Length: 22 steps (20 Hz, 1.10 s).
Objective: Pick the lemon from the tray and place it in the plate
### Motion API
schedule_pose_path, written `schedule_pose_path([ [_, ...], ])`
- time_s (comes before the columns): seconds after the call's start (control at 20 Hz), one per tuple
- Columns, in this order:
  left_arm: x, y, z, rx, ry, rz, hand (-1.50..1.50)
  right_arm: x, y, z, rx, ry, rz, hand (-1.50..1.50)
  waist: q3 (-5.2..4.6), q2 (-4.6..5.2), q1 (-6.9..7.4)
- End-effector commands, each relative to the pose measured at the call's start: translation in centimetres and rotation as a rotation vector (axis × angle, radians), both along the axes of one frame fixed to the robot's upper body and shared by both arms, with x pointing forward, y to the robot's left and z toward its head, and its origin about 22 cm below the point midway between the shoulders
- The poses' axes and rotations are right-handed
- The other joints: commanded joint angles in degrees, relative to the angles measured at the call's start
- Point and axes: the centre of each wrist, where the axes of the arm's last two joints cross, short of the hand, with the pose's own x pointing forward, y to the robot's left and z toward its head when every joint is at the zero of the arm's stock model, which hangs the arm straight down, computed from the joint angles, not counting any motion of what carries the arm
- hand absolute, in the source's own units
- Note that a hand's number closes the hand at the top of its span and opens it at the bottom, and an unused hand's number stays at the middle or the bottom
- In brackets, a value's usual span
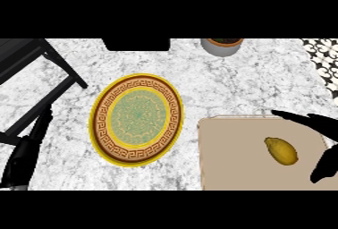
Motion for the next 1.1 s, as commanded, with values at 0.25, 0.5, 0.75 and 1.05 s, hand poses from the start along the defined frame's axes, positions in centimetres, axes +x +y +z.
schedule_pose_path([
  [0.25,-0.8,0.9,-1.0,0.006,-0.003,0.020,0.00,-0.8,1.2,-2.5,-0.032,0.032,0.029,-1.50,-0.03,-0.05,-0.27],
  [0.5,0.9,-0.9,-0.3,-0.003,-0.006,0.001,0.00,0.9,1.6,-5.7,-0.035,0.036,0.026,-1.50,0.01,0.08,0.11],
  [0.75,-1.3,-0.5,-1.4,-0.007,0.001,-0.015,0.00,1.8,2.7,-5.5,0.042,0.021,0.028,1.50,0.00,0.05,0.25],
  [1.05,-0.5,0.7,0.9,0.004,-0.026,0.011,0.00,0.2,2.2,-5.0,0.064,-0.012,0.041,1.50,-0.02,-0.08,-0.20],
])
